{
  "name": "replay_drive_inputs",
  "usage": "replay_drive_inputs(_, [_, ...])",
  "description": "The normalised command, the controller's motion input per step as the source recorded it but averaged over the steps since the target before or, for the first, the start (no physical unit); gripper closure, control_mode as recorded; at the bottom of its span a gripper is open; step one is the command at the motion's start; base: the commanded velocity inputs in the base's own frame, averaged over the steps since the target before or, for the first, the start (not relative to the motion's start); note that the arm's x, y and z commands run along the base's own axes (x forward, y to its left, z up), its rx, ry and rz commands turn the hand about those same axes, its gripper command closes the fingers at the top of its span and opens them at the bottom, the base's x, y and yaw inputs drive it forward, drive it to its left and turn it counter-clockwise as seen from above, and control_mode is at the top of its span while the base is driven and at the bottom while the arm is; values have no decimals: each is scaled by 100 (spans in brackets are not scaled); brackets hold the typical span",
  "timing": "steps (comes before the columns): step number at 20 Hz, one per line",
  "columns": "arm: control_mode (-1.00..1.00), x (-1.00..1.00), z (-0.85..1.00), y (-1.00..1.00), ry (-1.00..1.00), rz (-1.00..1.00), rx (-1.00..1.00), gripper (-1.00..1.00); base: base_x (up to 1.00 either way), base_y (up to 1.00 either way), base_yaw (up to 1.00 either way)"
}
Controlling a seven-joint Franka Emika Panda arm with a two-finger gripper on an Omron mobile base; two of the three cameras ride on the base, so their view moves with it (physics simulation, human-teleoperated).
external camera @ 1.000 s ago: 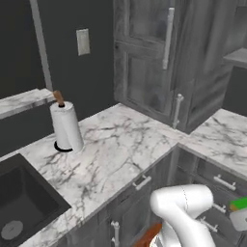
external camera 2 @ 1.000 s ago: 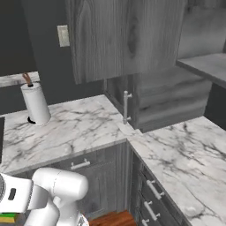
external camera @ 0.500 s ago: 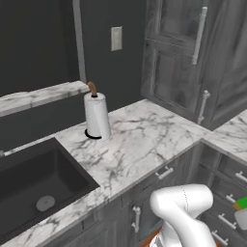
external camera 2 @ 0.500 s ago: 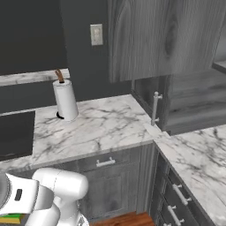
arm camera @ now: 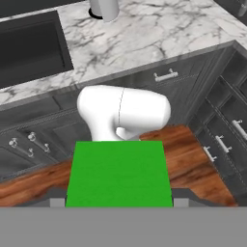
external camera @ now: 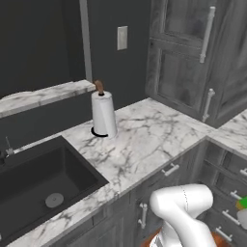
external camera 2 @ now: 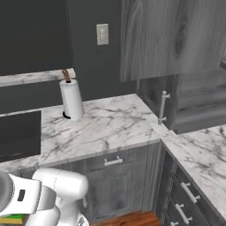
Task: Locate and retrieve the bar soap and sponge from the cabinet. Place them next to the sink.
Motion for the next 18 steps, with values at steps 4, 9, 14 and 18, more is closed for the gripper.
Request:
replay_drive_inputs(4, [100, 0, 0, 0, 0, 0, 0, 100, 33, 46, 0])
replay_drive_inputs(9, [100, 0, 0, 0, 0, 0, 0, 100, 33, 54, -1])
replay_drive_inputs(14, [100, 0, 0, 0, 0, 0, 0, 100, 22, 40, 0])
replay_drive_inputs(18, [100, 0, 0, 0, 0, 0, 0, 100, 12, 26, 0])
